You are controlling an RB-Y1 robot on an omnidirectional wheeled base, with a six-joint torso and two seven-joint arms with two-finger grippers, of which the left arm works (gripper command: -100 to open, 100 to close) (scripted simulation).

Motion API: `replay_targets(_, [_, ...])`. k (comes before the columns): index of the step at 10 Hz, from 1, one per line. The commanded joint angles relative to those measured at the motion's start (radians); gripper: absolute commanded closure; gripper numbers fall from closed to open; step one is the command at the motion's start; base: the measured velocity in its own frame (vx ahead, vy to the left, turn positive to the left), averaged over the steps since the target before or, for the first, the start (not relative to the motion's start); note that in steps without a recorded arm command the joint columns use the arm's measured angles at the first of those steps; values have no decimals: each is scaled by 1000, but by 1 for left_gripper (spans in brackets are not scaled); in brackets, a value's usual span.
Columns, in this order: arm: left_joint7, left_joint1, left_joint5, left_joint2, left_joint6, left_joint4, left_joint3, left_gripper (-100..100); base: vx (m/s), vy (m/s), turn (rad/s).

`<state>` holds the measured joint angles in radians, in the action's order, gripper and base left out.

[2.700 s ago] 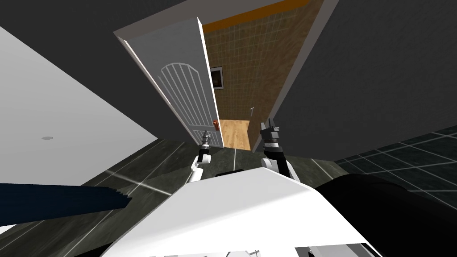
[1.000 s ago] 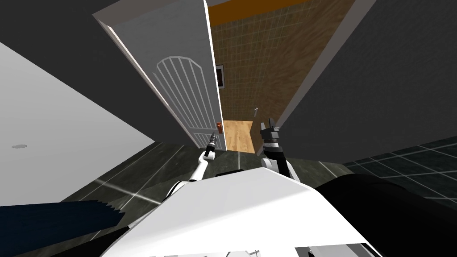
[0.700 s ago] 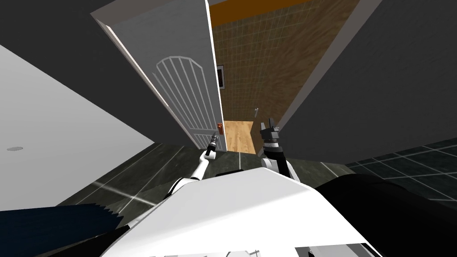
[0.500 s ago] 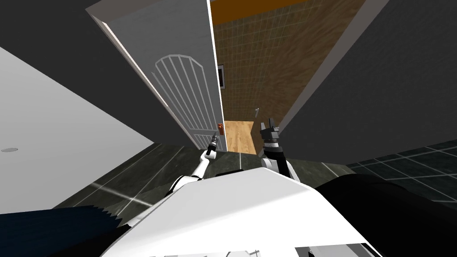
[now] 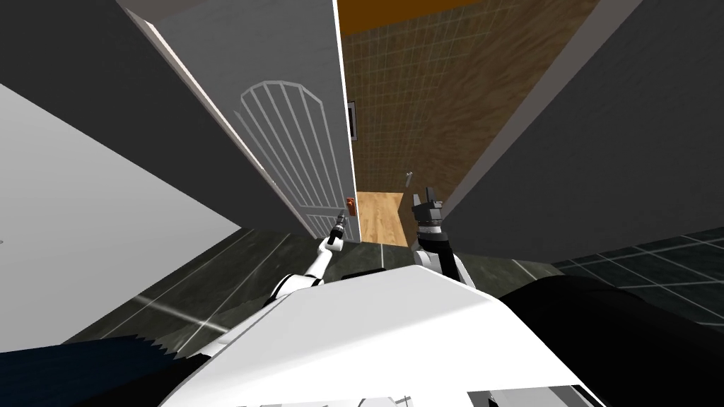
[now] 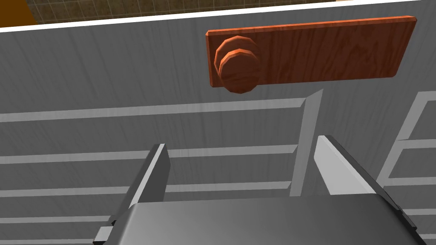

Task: Push the door open

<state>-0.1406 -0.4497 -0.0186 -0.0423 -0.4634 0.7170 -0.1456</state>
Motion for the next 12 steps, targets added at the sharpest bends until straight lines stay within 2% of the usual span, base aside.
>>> replay_targets(1, [2, -5, 1, -7, -5, -11, 5, -100, 156, -44, -28])
replay_targets(5, [6, -4, 4, -11, -9, -17, 12, -100, 182, -41, -21])
replay_targets(8, [9, -4, 5, -1, -12, -22, 18, -100, 193, -48, -25])
replay_targets(9, [9, -5, 5, -3, -13, -24, 18, -100, 67, -24, 2])
replay_targets(10, [9, -5, 5, -3, -13, -24, 18, 100, 0, 0, 0])
replay_targets(12, [9, -5, 5, -3, -13, -24, 18, 100, -13, 9, -13])
